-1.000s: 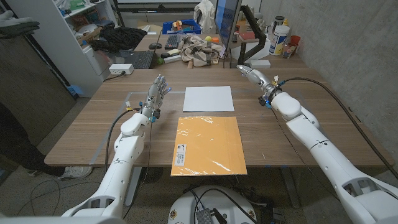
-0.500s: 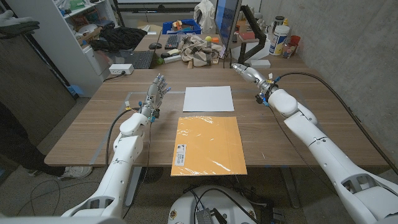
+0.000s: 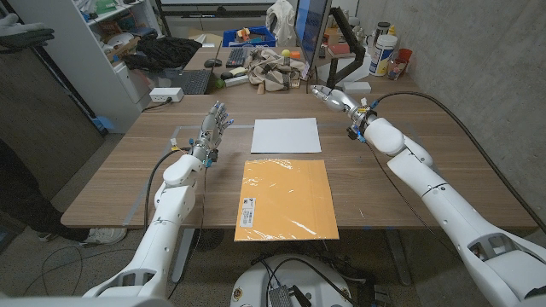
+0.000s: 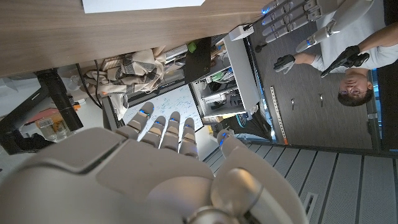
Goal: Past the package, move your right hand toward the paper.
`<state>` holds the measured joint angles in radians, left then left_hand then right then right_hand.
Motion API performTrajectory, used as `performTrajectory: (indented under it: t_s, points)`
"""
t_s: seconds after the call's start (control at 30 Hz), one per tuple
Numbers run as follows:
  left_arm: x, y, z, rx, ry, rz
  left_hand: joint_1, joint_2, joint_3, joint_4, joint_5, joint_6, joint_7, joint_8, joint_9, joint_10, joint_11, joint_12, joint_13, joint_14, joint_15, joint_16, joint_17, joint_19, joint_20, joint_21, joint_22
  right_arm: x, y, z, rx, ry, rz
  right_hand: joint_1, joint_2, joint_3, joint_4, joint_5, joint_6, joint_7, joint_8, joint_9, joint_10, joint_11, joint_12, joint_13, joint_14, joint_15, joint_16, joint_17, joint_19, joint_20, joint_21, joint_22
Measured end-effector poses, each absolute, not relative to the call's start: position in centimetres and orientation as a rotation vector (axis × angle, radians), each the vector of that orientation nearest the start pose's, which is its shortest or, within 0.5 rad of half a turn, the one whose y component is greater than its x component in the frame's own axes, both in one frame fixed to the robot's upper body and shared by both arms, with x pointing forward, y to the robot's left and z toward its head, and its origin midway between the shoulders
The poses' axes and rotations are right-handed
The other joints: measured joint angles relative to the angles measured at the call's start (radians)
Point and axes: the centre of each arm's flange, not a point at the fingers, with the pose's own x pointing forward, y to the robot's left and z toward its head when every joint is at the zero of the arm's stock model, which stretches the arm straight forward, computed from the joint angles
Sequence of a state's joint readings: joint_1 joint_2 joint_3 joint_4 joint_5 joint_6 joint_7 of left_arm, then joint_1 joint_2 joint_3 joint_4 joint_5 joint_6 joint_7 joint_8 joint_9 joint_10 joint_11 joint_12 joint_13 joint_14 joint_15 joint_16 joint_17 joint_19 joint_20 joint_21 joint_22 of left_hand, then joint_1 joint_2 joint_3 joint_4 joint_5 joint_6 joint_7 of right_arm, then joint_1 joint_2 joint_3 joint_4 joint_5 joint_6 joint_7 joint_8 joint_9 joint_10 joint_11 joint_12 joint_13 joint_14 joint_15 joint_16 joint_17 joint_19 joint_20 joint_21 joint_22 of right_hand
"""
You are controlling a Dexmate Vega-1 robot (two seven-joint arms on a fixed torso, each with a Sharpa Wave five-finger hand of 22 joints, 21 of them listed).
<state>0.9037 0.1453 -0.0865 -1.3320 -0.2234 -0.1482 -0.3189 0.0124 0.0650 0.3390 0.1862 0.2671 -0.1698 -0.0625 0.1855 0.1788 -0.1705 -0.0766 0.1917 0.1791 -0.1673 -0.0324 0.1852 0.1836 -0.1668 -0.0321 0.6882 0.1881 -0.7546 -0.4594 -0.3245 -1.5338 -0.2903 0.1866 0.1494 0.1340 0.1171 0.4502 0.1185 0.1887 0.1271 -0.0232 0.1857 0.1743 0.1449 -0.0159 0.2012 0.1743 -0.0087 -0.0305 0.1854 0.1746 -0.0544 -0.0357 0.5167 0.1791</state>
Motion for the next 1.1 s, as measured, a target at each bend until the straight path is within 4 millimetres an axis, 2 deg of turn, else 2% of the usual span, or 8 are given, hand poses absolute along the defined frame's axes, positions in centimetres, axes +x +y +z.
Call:
performTrajectory:
  t_s: [0.73, 0.83, 1.1]
  points:
    - [64.6, 29.8, -2.7, -0.011, -0.615, -0.206, 0.0, 0.0, -0.004, -0.004, 0.0, 0.0, 0.0, 0.0, 0.0, 0.0, 0.0, 0.0, -0.003, 0.0, 0.0, 0.0, 0.0, 0.0, 0.0, 0.0, 0.0, 60.4, -17.7, 8.4, -1.088, -0.877, 0.206, 0.005, 0.005, 0.0, 0.0, 0.0, 0.011, 0.0, 0.0, 0.0, 0.0, 0.0, 0.0, 0.0, 0.0, 0.0, 0.0, 0.0, 0.0, 0.0, -0.007, 0.0]
    - [64.5, 29.8, -2.6, -0.007, -0.616, -0.205, 0.0, 0.0, -0.004, -0.004, 0.0, 0.0, 0.0, 0.0, 0.0, 0.0, 0.0, 0.0, -0.002, 0.0, 0.0, 0.0, 0.0, 0.0, 0.0, 0.0, 0.0, 60.3, -17.5, 8.5, -1.108, -0.882, 0.204, 0.005, 0.005, 0.008, 0.0, 0.0, 0.011, 0.0, 0.0, 0.0, 0.0, 0.0, 0.0, 0.0, 0.0, 0.0, 0.0, 0.0, 0.0, 0.0, -0.007, 0.0]
    - [64.4, 29.6, -2.5, 0.008, -0.617, -0.206, 0.0, 0.0, -0.004, -0.004, 0.0, 0.0, 0.0, 0.0, 0.0, 0.0, 0.0, 0.0, -0.002, 0.0, 0.0, 0.0, 0.0, 0.0, 0.0, 0.0, 0.0, 60.1, -17.1, 8.7, -1.165, -0.895, 0.196, 0.005, 0.005, 0.008, 0.0, 0.0, 0.011, 0.0, 0.0, 0.0, 0.0, 0.0, 0.0, 0.0, 0.0, 0.0, 0.0, 0.0, 0.0, 0.0, -0.01, 0.0]
